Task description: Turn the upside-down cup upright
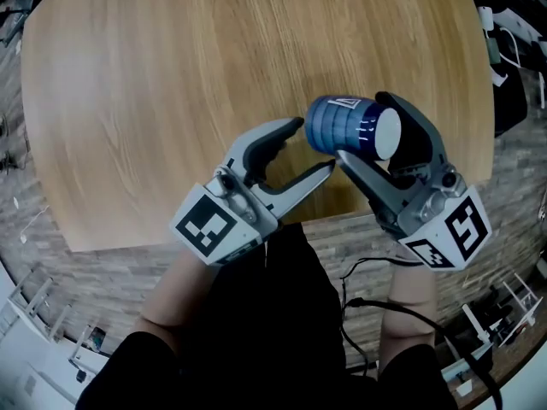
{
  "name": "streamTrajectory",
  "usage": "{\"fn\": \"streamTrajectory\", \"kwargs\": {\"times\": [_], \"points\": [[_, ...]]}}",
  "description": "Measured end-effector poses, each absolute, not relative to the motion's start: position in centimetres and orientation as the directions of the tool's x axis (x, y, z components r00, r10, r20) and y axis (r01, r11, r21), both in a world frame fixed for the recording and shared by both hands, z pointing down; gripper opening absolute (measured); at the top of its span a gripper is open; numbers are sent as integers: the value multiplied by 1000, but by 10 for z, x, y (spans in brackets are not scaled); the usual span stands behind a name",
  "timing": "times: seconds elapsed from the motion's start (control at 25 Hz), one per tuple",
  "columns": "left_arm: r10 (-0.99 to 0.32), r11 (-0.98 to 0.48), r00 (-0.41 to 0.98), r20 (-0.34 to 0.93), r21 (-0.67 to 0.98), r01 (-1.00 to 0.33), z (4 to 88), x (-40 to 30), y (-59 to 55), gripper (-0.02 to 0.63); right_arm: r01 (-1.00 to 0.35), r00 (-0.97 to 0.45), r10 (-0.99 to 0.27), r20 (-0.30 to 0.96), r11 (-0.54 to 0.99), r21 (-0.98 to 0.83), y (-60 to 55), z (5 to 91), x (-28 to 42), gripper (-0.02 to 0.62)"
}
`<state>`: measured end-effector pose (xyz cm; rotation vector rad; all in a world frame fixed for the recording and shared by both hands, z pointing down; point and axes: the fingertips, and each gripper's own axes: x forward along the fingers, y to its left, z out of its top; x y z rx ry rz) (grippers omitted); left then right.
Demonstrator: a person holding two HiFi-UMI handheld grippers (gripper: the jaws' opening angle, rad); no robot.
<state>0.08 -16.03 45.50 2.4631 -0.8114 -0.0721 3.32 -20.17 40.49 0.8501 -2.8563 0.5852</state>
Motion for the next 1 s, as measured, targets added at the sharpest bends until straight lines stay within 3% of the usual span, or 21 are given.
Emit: {"fn": "streamTrajectory", "kwargs": {"times": [0.16,0.36,0.6,0.84,1.0], "points": [[-514,-722,848,-132,599,-345,428,7,-168,239,-500,-860,-495,125,768,-401,-202,397,31,301],[-436,-785,872,-223,568,-247,411,12,-156,116,-395,-895,-444,32,759,-517,-194,396,35,301],[-342,-845,924,-171,486,-223,401,17,-135,57,-245,-943,-331,-44,777,-580,-181,395,32,301],[-254,-909,967,29,334,-249,415,19,-127,48,-263,-959,-282,39,824,-502,-175,405,31,301],[-214,-938,973,88,259,-229,413,19,-125,46,-243,-961,-278,12,817,-523,-174,406,32,301]]}}
